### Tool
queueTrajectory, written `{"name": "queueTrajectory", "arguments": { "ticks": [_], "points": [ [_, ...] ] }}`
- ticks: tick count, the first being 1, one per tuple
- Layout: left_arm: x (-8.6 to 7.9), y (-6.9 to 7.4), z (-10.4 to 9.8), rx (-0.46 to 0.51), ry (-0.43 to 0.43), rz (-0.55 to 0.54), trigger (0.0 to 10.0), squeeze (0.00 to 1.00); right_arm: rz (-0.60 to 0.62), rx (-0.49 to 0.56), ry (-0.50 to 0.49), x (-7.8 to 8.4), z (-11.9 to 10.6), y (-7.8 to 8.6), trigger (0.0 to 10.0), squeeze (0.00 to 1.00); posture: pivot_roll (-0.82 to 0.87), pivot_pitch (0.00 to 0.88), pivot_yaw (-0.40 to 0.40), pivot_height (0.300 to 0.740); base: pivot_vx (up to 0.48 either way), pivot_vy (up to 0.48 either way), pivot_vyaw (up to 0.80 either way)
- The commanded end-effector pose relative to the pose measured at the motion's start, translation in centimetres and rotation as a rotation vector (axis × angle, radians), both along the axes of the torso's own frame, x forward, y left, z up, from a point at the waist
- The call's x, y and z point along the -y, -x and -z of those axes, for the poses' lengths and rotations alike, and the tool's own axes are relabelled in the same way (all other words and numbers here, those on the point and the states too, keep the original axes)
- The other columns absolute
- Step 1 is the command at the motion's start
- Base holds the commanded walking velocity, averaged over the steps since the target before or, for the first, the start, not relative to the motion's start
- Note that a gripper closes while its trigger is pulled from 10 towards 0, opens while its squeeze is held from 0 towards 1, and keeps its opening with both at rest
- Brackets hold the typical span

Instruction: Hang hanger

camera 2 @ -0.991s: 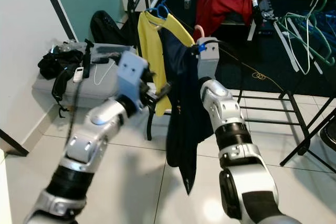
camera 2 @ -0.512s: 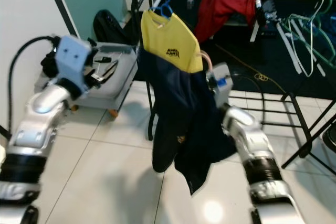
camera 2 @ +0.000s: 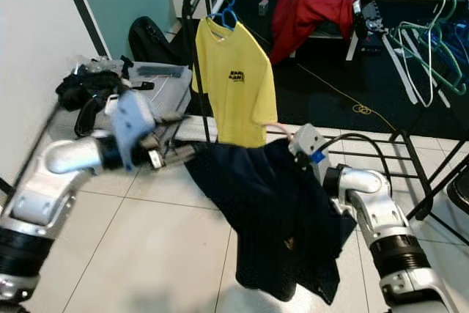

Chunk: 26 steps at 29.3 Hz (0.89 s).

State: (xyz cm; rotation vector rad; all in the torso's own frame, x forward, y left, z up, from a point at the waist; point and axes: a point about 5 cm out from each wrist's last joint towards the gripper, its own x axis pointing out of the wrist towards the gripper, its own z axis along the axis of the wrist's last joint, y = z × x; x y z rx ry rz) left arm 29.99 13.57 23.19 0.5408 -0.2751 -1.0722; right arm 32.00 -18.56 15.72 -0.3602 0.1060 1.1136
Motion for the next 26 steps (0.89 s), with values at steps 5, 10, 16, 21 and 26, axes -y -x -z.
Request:
{"name": "queueTrajectory", "arguments": {
  "ticks": [5,10,16,21,26],
  "points": [
    [0.9,0.9,0.5,-0.051,-0.08,0.125,10.0,0.0,-0.192,-0.008,0.035,-0.6,-0.1,1.5,10.0,0.0,-0.06,0.099,0.004,0.74,0.0,0.0,0.0],
    [1.1,0.8,0.8,-0.042,-0.114,0.144,10.0,0.0,-0.283,-0.028,0.049,-1.1,0.0,2.3,10.0,0.0,-0.06,0.098,0.003,0.74,0.0,0.0,0.0],
    [1.0,1.1,1.1,-0.096,-0.128,0.176,10.0,0.0,-0.31,0.026,0.033,-1.5,-1.2,2.2,10.0,0.0,-0.06,0.101,0.005,0.74,0.0,0.0,0.0],
    [1.0,3.0,1.6,-0.31,-0.142,0.288,10.0,0.0,-0.285,0.086,0.059,-1.2,-1.8,1.2,10.0,0.0,-0.05,0.102,0.01,0.74,0.0,0.0,0.0],
    [0.9,3.4,1.6,-0.352,-0.142,0.308,10.0,0.0,-0.27,0.095,0.063,-0.9,-1.9,1.0,10.0,0.0,-0.06,0.102,0.01,0.74,0.0,0.0,0.0]
  ]
}}
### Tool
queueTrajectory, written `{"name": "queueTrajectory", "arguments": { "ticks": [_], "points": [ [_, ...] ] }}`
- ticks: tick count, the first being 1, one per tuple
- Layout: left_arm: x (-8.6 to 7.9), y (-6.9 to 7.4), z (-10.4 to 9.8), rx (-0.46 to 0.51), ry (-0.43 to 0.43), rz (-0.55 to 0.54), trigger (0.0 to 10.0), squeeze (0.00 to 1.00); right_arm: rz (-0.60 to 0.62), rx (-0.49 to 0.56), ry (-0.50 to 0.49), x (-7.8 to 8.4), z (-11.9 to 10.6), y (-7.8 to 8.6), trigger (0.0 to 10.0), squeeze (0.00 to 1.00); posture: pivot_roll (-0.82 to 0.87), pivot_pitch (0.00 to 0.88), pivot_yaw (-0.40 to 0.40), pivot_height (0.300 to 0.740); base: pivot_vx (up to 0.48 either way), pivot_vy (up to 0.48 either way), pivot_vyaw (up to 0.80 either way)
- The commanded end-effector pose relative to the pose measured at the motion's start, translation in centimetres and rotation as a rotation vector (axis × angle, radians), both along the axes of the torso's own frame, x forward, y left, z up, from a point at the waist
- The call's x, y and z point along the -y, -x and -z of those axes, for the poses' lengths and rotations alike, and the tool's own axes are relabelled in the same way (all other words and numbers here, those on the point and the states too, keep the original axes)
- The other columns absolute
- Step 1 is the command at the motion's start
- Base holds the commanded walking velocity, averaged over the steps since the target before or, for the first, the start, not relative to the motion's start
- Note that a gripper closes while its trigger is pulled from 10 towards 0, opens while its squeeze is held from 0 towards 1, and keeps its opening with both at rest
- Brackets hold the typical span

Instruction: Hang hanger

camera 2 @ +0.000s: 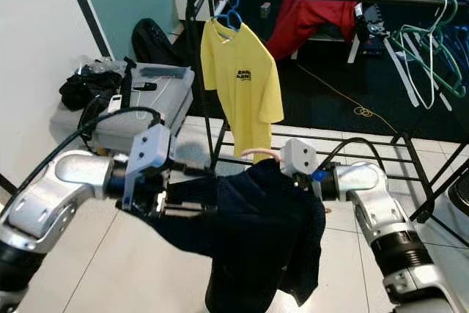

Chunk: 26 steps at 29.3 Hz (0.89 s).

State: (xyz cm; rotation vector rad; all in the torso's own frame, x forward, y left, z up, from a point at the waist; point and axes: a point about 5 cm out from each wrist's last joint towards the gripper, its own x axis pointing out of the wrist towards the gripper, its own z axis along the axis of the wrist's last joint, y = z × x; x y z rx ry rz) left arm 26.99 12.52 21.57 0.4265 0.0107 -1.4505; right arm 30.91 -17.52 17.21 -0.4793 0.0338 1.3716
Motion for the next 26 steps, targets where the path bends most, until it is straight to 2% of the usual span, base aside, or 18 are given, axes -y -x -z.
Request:
{"name": "queueTrajectory", "arguments": {
  "ticks": [1,4,5,8,9,11,12,14,17,22,26],
  "points": [
    [-0.2,0.4,0.0,-0.012,-0.019,0.017,10.0,0.0,0.005,0.029,-0.006,0.1,-0.4,-0.1,10.0,0.0,-0.06,0.102,0.01,0.74,0.0,0.0,0.0],
    [0.1,0.3,0.0,0.014,-0.001,0.007,10.0,0.0,0.022,0.042,-0.021,0.3,-0.9,-0.4,10.0,0.0,-0.05,0.105,0.011,0.74,0.0,0.0,0.0],
    [0.4,-0.4,0.2,0.088,0.0,-0.041,10.0,0.0,0.018,0.045,-0.035,0.2,-1.2,-0.5,10.0,0.0,-0.05,0.104,0.012,0.74,0.0,0.0,0.0],
    [0.7,-0.8,0.3,0.14,-0.001,-0.073,10.0,0.0,0.015,0.047,-0.045,0.1,-1.5,-0.5,10.0,0.0,-0.05,0.104,0.012,0.74,0.0,0.0,0.0],
    [1.1,-1.3,0.3,0.211,0.014,-0.108,10.0,0.0,0.005,0.049,-0.047,-0.1,-1.5,-0.4,10.0,0.0,-0.05,0.104,0.014,0.74,0.0,0.0,0.0],
    [1.1,-1.3,0.3,0.211,0.014,-0.108,10.0,0.0,0.005,0.049,-0.047,-0.1,-1.5,-0.4,10.0,0.0,-0.05,0.104,0.014,0.74,0.0,0.0,0.0],
    [1.6,-1.8,-0.1,0.247,0.071,-0.135,10.0,0.0,-0.006,0.05,-0.048,-0.3,-1.6,-0.3,10.0,0.0,-0.05,0.104,0.014,0.74,0.0,0.0,0.0],
    [2.4,-1.9,-0.5,0.246,0.135,-0.133,10.0,0.0,-0.032,0.052,-0.054,-0.7,-1.6,0.0,10.0,0.0,-0.06,0.1,0.019,0.74,0.0,0.0,0.0],
    [2.8,-1.6,-0.2,0.203,0.147,-0.113,10.0,0.0,-0.046,0.054,-0.062,-0.9,-1.7,0.1,10.0,0.0,-0.06,0.095,0.022,0.74,0.0,0.0,0.0],
    [3.0,-1.4,0.1,0.166,0.139,-0.093,10.0,0.0,-0.059,0.056,-0.065,-1.1,-1.8,0.1,10.0,0.0,-0.06,0.091,0.024,0.74,0.0,0.0,0.0],
    [3.0,-1.1,0.7,0.135,0.099,-0.058,10.0,0.0,-0.07,0.056,-0.066,-1.3,-1.8,0.2,10.0,0.0,-0.06,0.085,0.026,0.74,0.0,0.0,0.0]
  ]
}}
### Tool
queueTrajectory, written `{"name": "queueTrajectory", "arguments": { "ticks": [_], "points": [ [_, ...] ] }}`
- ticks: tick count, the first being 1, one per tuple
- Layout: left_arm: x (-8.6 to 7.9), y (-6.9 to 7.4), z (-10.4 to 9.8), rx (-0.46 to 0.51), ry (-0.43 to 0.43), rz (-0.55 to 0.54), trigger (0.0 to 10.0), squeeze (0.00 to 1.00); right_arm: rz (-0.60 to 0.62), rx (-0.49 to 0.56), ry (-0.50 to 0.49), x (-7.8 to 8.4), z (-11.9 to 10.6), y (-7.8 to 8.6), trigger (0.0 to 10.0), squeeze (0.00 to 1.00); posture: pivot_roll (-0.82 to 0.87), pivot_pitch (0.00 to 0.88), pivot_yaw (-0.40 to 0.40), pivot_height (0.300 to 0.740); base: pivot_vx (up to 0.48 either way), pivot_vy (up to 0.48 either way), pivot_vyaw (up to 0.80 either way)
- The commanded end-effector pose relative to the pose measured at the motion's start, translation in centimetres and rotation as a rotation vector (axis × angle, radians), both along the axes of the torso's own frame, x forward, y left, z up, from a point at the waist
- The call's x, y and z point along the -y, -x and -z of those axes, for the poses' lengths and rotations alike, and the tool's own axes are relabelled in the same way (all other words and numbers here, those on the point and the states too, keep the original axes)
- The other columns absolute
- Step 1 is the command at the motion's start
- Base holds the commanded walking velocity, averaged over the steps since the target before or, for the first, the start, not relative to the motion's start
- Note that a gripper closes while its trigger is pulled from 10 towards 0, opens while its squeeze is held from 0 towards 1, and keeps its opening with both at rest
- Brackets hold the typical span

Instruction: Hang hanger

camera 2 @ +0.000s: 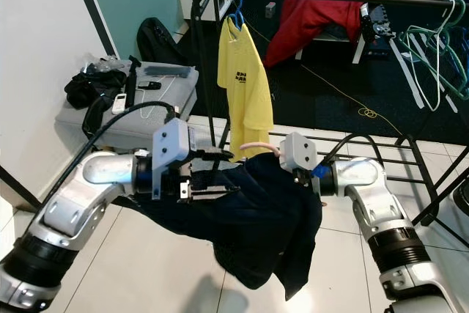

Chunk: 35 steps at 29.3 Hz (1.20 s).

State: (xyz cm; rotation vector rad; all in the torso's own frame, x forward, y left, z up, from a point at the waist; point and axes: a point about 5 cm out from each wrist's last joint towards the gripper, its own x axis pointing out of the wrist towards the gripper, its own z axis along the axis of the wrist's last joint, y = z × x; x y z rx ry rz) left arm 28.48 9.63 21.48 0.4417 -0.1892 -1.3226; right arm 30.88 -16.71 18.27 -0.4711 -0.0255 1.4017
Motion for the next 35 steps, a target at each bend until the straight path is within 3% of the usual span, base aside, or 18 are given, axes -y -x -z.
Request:
{"name": "queueTrajectory", "arguments": {
  "ticks": [1,5,9,10,13,14,35],
  "points": [
    [0.0,0.7,1.1,-0.058,-0.057,0.053,10.0,0.0,-0.033,0.027,-0.028,-0.6,-0.8,0.2,10.0,0.0,-0.06,0.075,0.027,0.74,0.0,0.0,0.0],
    [-0.4,0.6,1.7,-0.085,-0.097,0.063,10.0,0.0,-0.041,0.032,-0.032,-0.7,-1.0,0.2,10.0,0.0,-0.06,0.071,0.026,0.74,0.0,0.0,0.0],
    [-0.3,0.2,1.7,-0.071,-0.085,0.038,9.7,0.0,-0.052,0.028,-0.034,-1.0,-1.0,0.3,10.0,0.0,-0.06,0.071,0.028,0.74,0.0,0.0,0.0],
    [-0.3,0.0,1.6,-0.075,-0.078,0.032,1.8,0.0,-0.057,0.026,-0.033,-1.0,-1.0,0.4,10.0,0.0,-0.06,0.074,0.028,0.74,0.0,0.0,0.0],
    [-0.3,-0.1,1.5,-0.078,-0.073,0.029,1.8,0.0,-0.06,0.025,-0.032,-1.1,-1.0,0.4,10.0,0.0,-0.06,0.075,0.029,0.74,0.0,0.0,0.0],
    [-0.3,-0.1,1.5,-0.081,-0.072,0.029,0.0,0.0,-0.061,0.024,-0.032,-1.1,-1.0,0.4,10.0,0.0,-0.06,0.077,0.029,0.74,0.0,0.0,0.0],
    [-0.4,-0.3,1.2,-0.098,-0.054,0.041,0.0,0.0,-0.066,0.014,-0.022,-1.2,-1.0,0.6,10.0,0.0,-0.06,0.097,0.027,0.74,0.0,0.0,0.0]
  ]
}}
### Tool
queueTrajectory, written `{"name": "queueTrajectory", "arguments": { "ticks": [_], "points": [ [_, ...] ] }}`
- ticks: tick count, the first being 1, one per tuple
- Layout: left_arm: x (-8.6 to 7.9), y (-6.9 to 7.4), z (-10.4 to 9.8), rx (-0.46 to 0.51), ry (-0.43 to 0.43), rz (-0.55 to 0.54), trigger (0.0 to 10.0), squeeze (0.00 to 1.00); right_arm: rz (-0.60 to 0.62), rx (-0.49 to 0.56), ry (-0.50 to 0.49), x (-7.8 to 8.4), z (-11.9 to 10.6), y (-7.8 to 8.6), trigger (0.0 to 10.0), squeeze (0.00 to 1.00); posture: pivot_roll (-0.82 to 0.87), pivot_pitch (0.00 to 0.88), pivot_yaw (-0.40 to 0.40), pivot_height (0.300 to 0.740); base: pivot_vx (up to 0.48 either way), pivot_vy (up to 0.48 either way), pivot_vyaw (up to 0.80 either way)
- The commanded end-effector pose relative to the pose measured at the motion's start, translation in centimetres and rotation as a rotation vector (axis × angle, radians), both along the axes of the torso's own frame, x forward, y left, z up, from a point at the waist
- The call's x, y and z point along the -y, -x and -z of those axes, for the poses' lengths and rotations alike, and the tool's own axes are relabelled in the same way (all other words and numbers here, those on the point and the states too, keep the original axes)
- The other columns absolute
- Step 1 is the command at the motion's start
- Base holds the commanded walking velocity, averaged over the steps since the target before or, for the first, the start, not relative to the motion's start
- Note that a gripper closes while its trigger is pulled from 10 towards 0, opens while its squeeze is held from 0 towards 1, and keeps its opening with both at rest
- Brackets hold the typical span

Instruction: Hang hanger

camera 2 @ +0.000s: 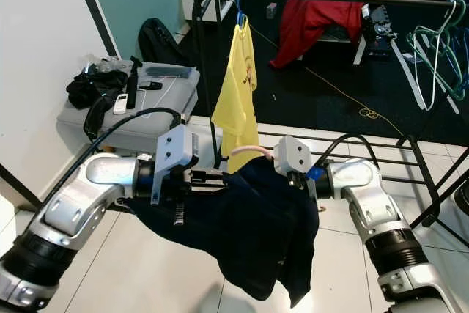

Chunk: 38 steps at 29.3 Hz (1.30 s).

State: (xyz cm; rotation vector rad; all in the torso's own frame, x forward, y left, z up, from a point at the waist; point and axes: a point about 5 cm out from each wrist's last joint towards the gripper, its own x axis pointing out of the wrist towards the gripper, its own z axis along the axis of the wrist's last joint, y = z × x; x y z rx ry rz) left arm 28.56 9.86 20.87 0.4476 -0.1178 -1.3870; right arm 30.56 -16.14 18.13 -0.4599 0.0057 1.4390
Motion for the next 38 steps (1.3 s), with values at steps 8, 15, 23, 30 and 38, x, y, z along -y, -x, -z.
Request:
{"name": "queueTrajectory", "arguments": {
  "ticks": [8,15,23,30,38],
  "points": [
    [-0.1,-0.4,0.2,-0.021,0.03,-0.023,0.0,0.0,-0.013,0.033,-0.041,-0.6,-1.2,0.0,10.0,0.88,-0.06,0.098,0.025,0.74,0.0,0.0,0.0],
    [-0.4,-1.0,-0.4,0.0,0.083,-0.06,0.0,0.0,0.061,0.087,-0.05,-0.4,-1.5,-0.6,10.0,1.0,-0.06,0.098,0.027,0.74,0.0,0.0,0.0],
    [-1.4,-1.6,-0.6,0.024,0.087,-0.117,0.0,0.0,0.178,0.153,-0.048,1.2,-1.9,-0.9,10.0,0.0,-0.06,0.101,0.029,0.74,0.0,0.0,0.0],
    [-3.1,-2.1,-0.5,0.05,0.033,-0.168,0.0,0.0,0.395,0.203,-0.001,6.7,-2.7,-0.9,10.0,0.0,-0.06,0.105,0.033,0.74,0.0,0.0,0.0],
    [-4.8,-3.0,-0.7,0.096,0.002,-0.25,0.0,0.0,0.621,0.271,0.031,12.2,-4.6,-0.4,10.0,0.0,-0.07,0.098,0.034,0.74,0.0,0.0,0.0]
  ]
}}
